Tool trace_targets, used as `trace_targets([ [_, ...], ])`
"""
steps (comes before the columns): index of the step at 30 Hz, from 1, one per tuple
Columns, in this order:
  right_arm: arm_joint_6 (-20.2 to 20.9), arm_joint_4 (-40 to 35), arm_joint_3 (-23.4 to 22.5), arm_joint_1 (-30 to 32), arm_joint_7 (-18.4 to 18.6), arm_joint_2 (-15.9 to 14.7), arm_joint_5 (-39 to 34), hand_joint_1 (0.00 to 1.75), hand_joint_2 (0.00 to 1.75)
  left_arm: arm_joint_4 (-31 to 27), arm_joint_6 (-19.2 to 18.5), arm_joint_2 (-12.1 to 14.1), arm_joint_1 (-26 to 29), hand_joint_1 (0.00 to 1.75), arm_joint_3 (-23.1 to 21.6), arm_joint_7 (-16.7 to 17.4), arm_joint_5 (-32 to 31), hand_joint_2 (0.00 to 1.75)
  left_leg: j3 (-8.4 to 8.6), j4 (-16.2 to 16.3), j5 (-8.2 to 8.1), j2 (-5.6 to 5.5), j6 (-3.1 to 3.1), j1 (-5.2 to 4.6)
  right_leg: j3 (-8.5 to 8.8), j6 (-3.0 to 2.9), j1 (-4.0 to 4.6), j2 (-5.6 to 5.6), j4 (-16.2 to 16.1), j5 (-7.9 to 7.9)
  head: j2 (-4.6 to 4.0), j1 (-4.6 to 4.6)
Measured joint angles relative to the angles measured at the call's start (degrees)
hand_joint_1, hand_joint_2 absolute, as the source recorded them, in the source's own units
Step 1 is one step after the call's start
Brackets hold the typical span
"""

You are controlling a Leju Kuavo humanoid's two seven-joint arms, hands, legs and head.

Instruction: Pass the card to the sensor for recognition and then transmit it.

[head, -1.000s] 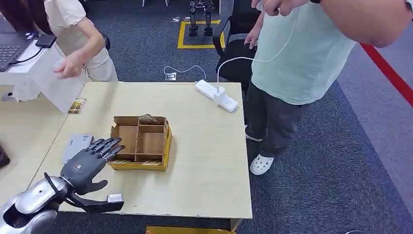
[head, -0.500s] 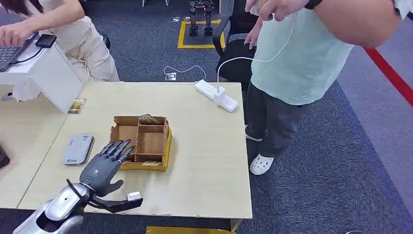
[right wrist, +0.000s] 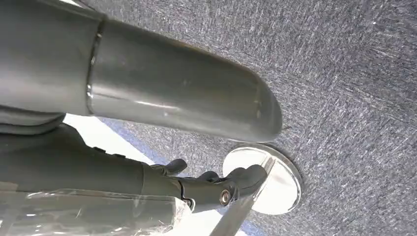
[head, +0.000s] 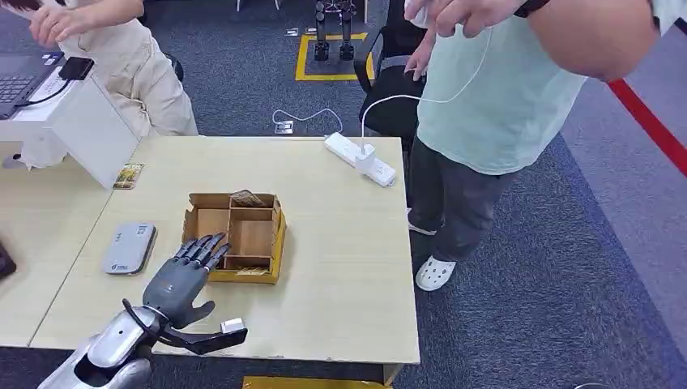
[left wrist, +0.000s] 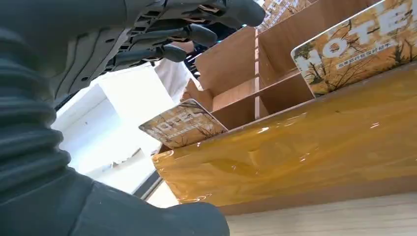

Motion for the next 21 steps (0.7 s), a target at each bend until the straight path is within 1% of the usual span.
trace_targets([
  [3, -0.2, 0.0, -0.1, 0.0, -0.2, 0.0, 0.0, 0.00, 0.00, 0.1, 0.3, -0.3, 0.1, 0.00, 0.4, 1.0, -1.1, 1.75, 0.00, 0.0, 0.00, 0.00, 0.00, 0.00, 0.00, 0.00, 0.00, 0.00, 0.0, 0.00, 0.00, 0.00],
  [5, -0.2, 0.0, -0.4, 0.1, -0.2, 0.0, 0.0, 0.00, 0.00, 0.1, 0.7, -0.5, 0.2, 0.00, 1.3, 1.0, -1.6, 1.75, 0.00, 0.0, 0.00, 0.00, 0.00, 0.00, 0.00, 0.00, 0.00, 0.00, 0.0, 0.00, 0.00, 0.00],
  [8, -0.3, 0.0, -0.8, 0.1, -0.2, 0.0, 0.3, 0.00, 0.00, 0.1, 1.5, -1.1, 0.2, 0.00, 3.1, 2.1, -2.4, 1.75, 0.00, 0.0, 0.00, 0.00, 0.00, 0.00, 0.00, 0.00, 0.00, 0.00, 0.0, 0.00, 0.00, 0.00],
  [15, -0.5, 0.0, -1.2, 0.3, -0.2, 0.0, 0.7, 0.00, 0.00, 0.2, 1.9, -2.6, 0.2, 0.00, 5.8, 2.1, -3.9, 1.75, 0.00, 0.0, 0.00, -0.01, 0.00, 0.00, 0.00, 0.00, 0.00, -0.01, 0.0, 0.00, 0.00, 0.00],
  [18, -0.5, 0.0, -1.4, 0.3, -0.2, 0.0, 0.9, 0.00, 0.00, 0.5, 2.3, -3.4, 0.2, 0.00, 6.6, 2.9, -4.5, 1.75, -0.01, 0.0, 0.00, -0.01, 0.00, 0.00, 0.00, 0.00, 0.00, -0.01, 0.0, 0.00, 0.00, 0.02],
  [21, -0.6, 0.0, -1.4, 0.4, -0.2, 0.0, 0.9, 0.00, 0.00, 0.5, 2.4, -3.8, 0.2, 0.00, 7.3, 2.9, -4.7, 1.75, -0.01, 0.0, 0.00, -0.01, 0.00, 0.00, 0.00, 0.00, 0.00, -0.01, 0.0, 0.00, 0.00, -0.02],
])
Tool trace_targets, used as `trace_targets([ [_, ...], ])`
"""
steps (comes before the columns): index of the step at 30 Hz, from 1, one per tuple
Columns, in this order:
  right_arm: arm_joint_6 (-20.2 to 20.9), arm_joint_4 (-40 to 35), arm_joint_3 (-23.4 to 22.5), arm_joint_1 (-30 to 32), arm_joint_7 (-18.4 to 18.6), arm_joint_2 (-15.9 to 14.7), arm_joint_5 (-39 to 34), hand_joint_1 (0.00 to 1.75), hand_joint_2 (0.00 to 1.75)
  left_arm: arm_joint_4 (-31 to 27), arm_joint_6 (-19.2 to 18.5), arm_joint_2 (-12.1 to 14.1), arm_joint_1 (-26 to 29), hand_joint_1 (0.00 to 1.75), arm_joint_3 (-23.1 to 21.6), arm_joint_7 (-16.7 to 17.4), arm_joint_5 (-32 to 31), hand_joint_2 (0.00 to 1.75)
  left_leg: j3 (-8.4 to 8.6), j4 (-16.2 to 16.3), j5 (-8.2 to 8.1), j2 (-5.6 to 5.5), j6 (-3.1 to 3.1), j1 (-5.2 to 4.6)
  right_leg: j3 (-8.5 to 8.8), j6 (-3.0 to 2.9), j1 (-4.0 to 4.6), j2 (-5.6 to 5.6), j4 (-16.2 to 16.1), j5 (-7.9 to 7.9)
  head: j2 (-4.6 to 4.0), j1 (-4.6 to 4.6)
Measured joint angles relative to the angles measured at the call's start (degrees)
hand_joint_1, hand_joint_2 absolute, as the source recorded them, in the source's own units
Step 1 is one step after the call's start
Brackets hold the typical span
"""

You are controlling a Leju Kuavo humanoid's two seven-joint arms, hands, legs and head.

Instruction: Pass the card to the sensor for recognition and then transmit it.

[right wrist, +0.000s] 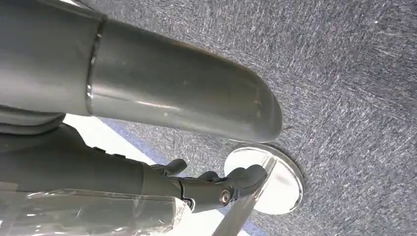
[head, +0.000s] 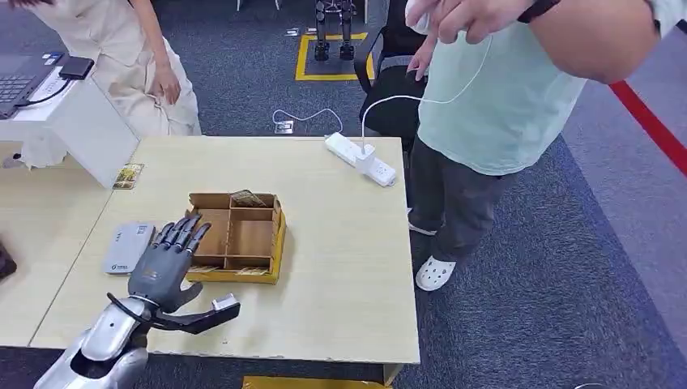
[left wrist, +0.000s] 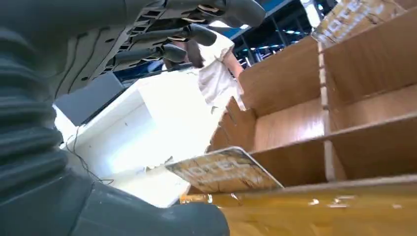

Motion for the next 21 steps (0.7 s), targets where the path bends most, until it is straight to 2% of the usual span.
trace_targets([
  [12, 0.0, 0.0, -0.4, 0.1, 0.0, 0.0, 0.0, 0.00, 0.00, 0.5, 0.0, -0.8, 0.0, 0.00, 0.4, 0.0, -0.1, 1.75, -0.01, 0.0, 0.00, 0.00, 0.00, 0.00, 0.00, 0.00, 0.00, 0.00, 0.0, 0.00, 0.00, 0.02],
  [13, -0.1, 0.0, -0.5, 0.1, 0.0, 0.0, 0.0, 0.00, 0.00, 0.5, 0.0, -0.8, 0.0, 1.75, 0.5, 0.0, -0.1, 1.75, -0.01, 0.0, 0.00, 0.00, 0.00, 0.00, 0.00, 0.00, 0.00, 0.00, 0.0, 0.00, 0.00, 0.02],
  [21, -0.5, 0.0, -1.1, 0.1, -0.1, 0.0, 0.0, 0.00, 0.00, 1.0, -0.9, -0.7, 0.2, 1.75, 0.8, -1.2, 0.2, 1.75, -0.02, 0.0, 0.00, -0.01, 0.00, 0.00, 0.00, 0.00, 0.00, -0.01, 0.0, 0.00, 0.00, 0.02],
])
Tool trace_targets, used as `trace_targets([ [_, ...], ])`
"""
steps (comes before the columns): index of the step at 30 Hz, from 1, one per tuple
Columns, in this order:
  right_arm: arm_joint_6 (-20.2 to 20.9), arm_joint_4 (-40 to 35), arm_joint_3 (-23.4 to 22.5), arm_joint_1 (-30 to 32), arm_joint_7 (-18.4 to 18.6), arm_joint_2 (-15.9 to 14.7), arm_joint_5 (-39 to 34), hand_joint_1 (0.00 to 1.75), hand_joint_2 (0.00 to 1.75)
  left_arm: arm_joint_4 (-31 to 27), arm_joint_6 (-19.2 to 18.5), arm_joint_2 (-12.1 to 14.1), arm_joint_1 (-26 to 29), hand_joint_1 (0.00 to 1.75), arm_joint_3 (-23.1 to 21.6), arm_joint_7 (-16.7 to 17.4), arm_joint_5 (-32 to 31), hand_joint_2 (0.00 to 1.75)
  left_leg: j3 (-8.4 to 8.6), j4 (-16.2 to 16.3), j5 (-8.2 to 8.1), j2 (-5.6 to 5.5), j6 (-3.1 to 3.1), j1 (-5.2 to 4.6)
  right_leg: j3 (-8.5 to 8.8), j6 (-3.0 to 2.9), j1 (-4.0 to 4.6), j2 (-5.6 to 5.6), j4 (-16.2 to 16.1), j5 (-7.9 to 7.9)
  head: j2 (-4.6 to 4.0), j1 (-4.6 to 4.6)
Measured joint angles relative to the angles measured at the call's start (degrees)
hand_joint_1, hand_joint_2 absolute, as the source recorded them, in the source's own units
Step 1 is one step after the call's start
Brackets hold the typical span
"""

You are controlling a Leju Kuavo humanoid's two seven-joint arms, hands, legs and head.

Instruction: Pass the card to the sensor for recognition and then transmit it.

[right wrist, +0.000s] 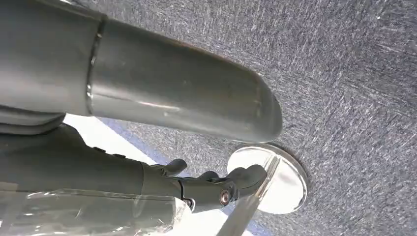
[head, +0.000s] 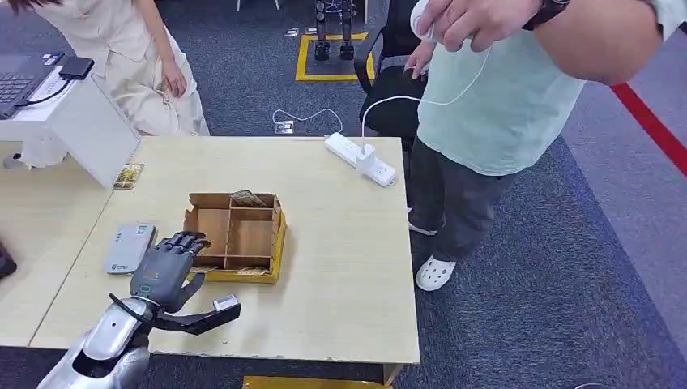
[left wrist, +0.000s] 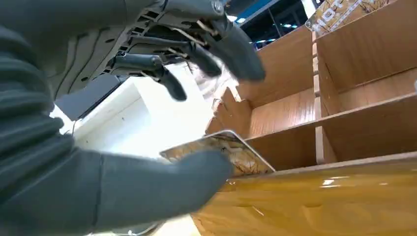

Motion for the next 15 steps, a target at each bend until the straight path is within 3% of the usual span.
trace_targets([
  [5, -0.1, 0.0, -0.8, 0.0, -1.0, 0.0, -1.0, 0.00, 0.00, 0.2, 0.0, 0.0, 0.0, 1.73, 0.5, 0.0, 0.0, 1.75, -0.01, 0.0, 0.00, -0.02, 0.00, 0.00, 0.00, 0.00, 0.00, -0.02, 0.0, 0.00, 0.00, 0.00],
  [7, -0.1, 0.0, -1.4, 0.0, -1.3, 0.0, -1.4, 0.00, 0.00, 0.4, 0.0, 0.0, 0.1, 1.64, 0.5, 0.0, 0.0, 1.75, -0.01, 0.0, 0.00, -0.02, 0.00, 0.00, 0.00, 0.00, 0.00, -0.02, 0.0, 0.00, 0.00, 0.00],
  [9, -0.1, 0.0, -1.7, 0.0, -1.7, 0.0, -1.4, 0.00, 0.00, 0.4, 0.0, 0.0, 0.1, 1.73, 0.5, -0.1, 0.0, 1.75, -0.01, 0.0, 0.00, -0.04, 0.00, 0.00, 0.00, 0.00, 0.00, -0.05, 0.0, 0.00, 0.00, 0.00],
  [15, -0.3, -0.1, -2.7, 0.0, -2.1, 0.0, -1.5, 0.00, 0.00, 0.4, 0.1, -0.1, 0.1, 1.75, 0.5, -0.8, 0.4, 1.75, -0.01, 0.0, 0.00, -0.05, 0.00, 0.00, 0.01, 0.01, 0.00, -0.06, 0.0, 0.00, 0.00, 0.00],
])
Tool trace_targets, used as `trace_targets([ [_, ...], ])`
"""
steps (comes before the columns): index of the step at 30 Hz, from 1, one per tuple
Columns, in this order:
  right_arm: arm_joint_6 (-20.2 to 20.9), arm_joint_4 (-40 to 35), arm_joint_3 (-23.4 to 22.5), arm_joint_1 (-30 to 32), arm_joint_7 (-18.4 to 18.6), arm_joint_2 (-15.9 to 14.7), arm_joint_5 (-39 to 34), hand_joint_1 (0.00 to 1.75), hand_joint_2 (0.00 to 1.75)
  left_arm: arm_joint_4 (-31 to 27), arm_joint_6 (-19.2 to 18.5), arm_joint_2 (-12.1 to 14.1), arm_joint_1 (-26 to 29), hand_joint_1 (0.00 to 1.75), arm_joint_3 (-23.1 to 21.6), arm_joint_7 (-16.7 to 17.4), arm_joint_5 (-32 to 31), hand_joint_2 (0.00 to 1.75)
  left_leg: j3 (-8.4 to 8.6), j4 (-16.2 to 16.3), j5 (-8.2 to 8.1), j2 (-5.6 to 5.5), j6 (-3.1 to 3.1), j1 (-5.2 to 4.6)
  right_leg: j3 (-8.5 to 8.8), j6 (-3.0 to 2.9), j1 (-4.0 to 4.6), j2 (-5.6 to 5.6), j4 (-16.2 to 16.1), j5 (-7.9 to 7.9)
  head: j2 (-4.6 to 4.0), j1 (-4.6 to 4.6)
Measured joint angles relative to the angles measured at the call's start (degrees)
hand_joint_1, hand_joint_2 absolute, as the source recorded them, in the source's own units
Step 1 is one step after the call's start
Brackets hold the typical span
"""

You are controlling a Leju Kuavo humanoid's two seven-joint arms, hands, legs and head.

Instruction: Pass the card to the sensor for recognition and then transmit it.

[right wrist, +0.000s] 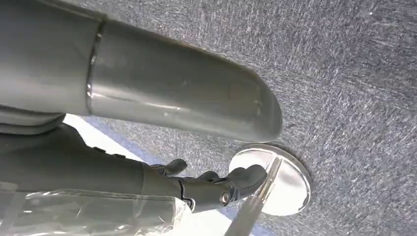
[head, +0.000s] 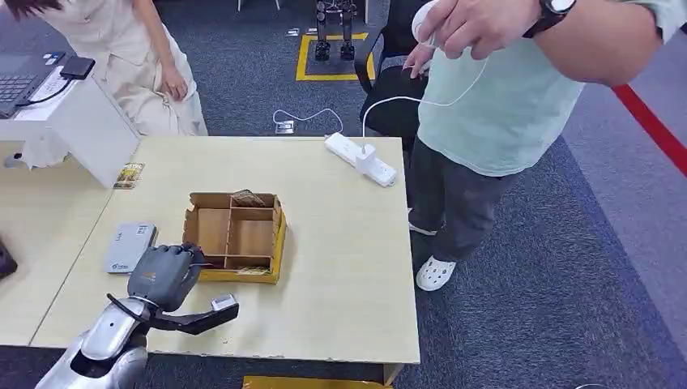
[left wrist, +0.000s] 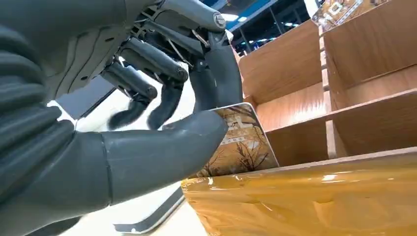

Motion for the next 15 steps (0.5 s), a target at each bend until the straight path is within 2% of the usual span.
trace_targets([
  [10, -0.3, 0.0, -0.5, 0.0, -0.3, 0.0, 0.4, 0.00, 0.00, 0.4, 0.8, -0.3, 0.0, 1.75, 0.0, -0.2, 0.6, 1.75, 0.00, 0.0, 0.00, -0.01, 0.00, 0.00, 0.01, 0.00, 0.00, -0.01, 0.0, 0.00, 0.00, 0.00],
  [15, -0.3, 0.0, -0.5, 0.0, -0.2, 0.0, 1.3, 0.00, 0.00, 0.4, 2.6, -0.4, -0.1, 1.75, 0.8, -1.0, 1.4, 1.75, 0.01, 0.0, 0.01, -0.01, 0.00, 0.00, 0.00, 0.00, 0.00, -0.01, 0.0, 0.00, 0.00, 0.00],
])
